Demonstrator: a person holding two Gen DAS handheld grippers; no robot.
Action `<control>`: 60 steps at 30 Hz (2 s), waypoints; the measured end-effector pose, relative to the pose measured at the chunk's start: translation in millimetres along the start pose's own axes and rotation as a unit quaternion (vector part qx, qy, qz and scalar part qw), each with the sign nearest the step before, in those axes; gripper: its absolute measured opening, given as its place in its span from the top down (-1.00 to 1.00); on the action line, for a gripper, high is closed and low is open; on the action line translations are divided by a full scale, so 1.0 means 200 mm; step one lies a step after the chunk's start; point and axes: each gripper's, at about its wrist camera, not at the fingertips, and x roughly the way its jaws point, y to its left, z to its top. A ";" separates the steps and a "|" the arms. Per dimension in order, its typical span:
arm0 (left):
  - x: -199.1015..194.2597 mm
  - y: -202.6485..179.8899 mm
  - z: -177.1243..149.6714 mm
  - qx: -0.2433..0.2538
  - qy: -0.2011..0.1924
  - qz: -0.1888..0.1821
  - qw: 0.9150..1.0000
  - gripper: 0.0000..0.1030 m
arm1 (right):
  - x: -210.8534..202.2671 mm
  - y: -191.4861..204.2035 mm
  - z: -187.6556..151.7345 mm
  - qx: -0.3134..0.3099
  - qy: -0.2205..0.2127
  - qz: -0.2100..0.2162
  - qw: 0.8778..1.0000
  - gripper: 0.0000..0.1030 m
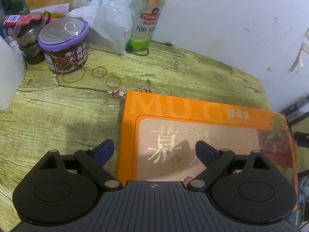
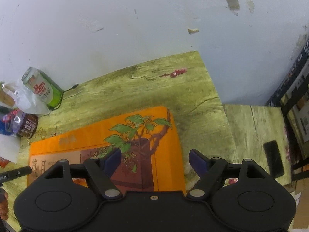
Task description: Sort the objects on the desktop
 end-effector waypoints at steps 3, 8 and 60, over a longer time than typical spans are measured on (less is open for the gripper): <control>0.02 -0.03 0.01 0.008 0.002 0.006 1.000 -0.78 | 0.01 0.02 0.01 -0.013 -0.002 -0.006 1.000 -0.48; 0.04 -0.06 0.03 0.016 0.007 0.017 1.000 -0.78 | 0.03 0.03 0.03 -0.026 -0.003 -0.014 1.000 -0.48; 0.16 -0.11 0.07 -0.018 0.003 0.128 0.992 -0.94 | 0.11 -0.18 -0.03 -0.013 -0.124 0.039 0.991 -0.36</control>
